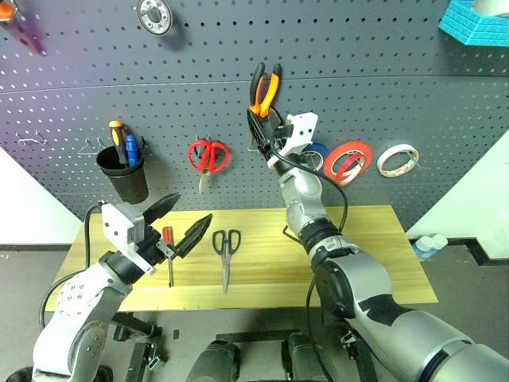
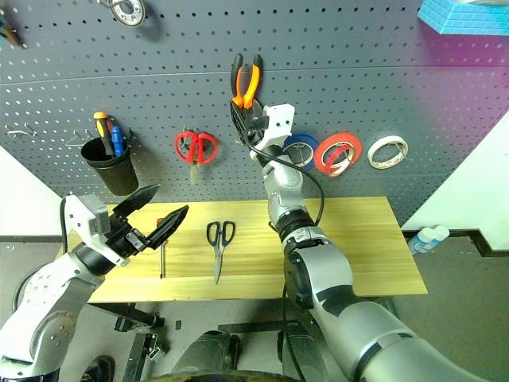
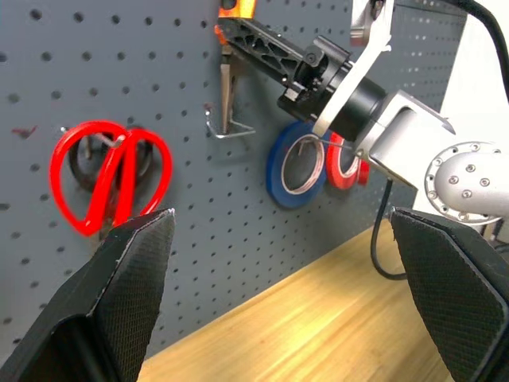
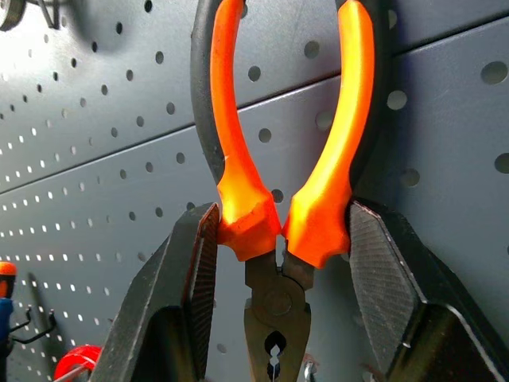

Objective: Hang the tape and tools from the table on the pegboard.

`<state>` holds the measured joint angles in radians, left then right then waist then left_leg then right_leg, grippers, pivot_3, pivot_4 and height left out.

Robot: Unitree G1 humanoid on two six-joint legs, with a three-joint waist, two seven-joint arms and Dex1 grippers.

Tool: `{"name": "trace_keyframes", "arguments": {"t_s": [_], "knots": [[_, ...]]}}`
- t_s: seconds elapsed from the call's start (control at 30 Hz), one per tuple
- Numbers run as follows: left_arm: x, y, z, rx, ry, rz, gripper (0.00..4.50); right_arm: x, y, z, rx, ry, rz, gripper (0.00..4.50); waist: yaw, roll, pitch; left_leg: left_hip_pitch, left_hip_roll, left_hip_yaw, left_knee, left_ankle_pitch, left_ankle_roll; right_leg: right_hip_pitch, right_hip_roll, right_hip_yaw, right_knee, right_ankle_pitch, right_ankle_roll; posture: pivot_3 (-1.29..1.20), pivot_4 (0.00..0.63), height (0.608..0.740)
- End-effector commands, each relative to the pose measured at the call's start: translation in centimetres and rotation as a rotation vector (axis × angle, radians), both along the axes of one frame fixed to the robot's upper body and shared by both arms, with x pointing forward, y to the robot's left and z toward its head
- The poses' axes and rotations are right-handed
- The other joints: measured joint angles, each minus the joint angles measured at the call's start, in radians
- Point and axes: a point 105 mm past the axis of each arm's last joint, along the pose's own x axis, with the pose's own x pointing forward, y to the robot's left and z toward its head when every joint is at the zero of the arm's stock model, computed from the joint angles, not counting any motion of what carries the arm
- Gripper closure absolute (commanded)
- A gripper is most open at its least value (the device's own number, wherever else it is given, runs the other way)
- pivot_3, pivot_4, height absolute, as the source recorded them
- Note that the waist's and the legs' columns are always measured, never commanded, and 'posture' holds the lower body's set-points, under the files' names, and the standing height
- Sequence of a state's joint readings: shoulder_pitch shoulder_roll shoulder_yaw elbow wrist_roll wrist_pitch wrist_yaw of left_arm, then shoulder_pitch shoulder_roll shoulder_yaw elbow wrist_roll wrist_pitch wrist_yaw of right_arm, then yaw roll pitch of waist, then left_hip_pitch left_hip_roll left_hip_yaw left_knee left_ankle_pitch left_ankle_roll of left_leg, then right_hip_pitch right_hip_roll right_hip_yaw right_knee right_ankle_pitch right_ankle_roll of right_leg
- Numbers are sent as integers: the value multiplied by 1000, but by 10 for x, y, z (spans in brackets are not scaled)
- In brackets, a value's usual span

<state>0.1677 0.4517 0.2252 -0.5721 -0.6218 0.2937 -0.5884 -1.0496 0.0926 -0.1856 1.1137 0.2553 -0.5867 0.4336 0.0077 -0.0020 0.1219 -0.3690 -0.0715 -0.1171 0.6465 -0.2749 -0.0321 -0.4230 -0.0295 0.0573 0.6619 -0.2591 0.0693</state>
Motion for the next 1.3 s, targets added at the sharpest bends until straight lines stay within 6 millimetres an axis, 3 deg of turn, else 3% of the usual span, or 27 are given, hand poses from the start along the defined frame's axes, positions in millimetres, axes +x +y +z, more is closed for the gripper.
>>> {"name": "trace_keyframes", "arguments": {"t_s": [0.03,0.13,0.33,0.83,1.1,1.3], "knots": [[-9,4,10,13,-53,6,0,0,2,28,6,-79,-13,2441,3,0,1,0,0,0,0,0,0,0,0,0,0,0,0,201,131,740],[-12,6,6,14,-48,10,0,-1,2,29,-22,-99,-18,2441,6,1,3,0,0,0,0,0,0,0,0,0,0,0,0,203,132,740],[-16,5,6,14,-48,14,0,-2,-3,11,-84,-88,-36,2441,6,-1,12,0,0,0,0,0,0,0,0,0,-1,-1,-1,210,143,740],[1,-14,38,5,-73,-6,0,-4,0,42,-3,-143,7,2441,5,0,18,-1,0,-1,-1,0,0,0,0,-1,-2,-1,-1,182,126,740],[4,-15,37,1,-68,-11,0,-4,2,46,24,-141,23,2441,6,0,18,-1,1,-1,-1,0,0,0,0,-1,-2,-1,-1,178,118,740],[1,-11,29,-4,-57,-14,0,-1,-8,48,21,-141,2,2441,6,0,18,-1,1,-1,-1,0,0,0,0,-1,-2,-1,-1,175,113,740]]}}
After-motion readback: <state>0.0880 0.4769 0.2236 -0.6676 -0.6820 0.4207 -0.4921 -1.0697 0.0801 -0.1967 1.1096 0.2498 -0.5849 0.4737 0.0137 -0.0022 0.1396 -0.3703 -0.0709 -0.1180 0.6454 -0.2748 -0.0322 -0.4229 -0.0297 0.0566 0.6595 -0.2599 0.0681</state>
